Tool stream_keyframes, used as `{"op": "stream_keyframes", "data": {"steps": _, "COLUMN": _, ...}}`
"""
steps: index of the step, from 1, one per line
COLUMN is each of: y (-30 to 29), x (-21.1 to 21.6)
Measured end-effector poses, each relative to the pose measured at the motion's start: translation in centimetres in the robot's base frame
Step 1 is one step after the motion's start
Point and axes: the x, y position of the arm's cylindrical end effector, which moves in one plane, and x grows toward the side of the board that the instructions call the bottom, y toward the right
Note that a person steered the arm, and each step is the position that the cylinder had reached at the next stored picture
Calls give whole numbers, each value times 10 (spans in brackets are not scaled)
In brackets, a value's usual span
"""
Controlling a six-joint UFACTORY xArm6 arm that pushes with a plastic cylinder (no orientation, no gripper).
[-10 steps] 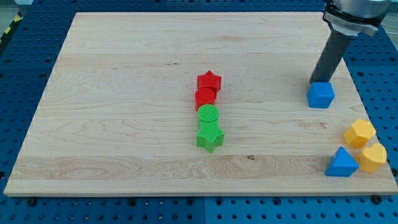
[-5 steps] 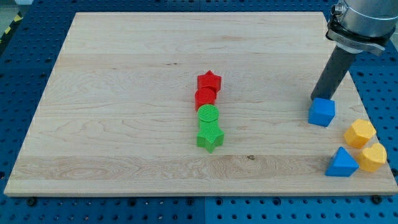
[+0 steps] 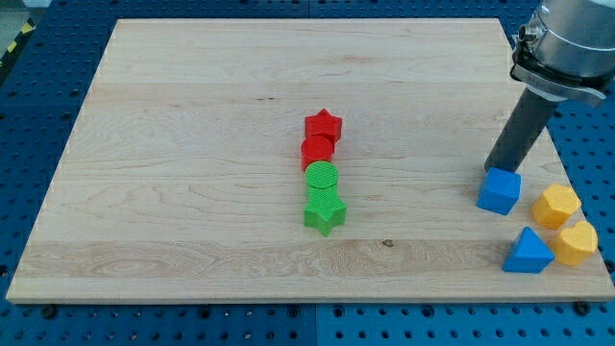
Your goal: Put the blue cube on the top of the blue triangle
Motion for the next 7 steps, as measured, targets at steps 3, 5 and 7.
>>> {"op": "stream_keyframes", "data": {"steps": 3, "y": -5, "x": 14}}
{"op": "stream_keyframes", "data": {"steps": 5, "y": -8, "x": 14}}
{"op": "stream_keyframes", "data": {"steps": 7, "y": -33, "x": 19}}
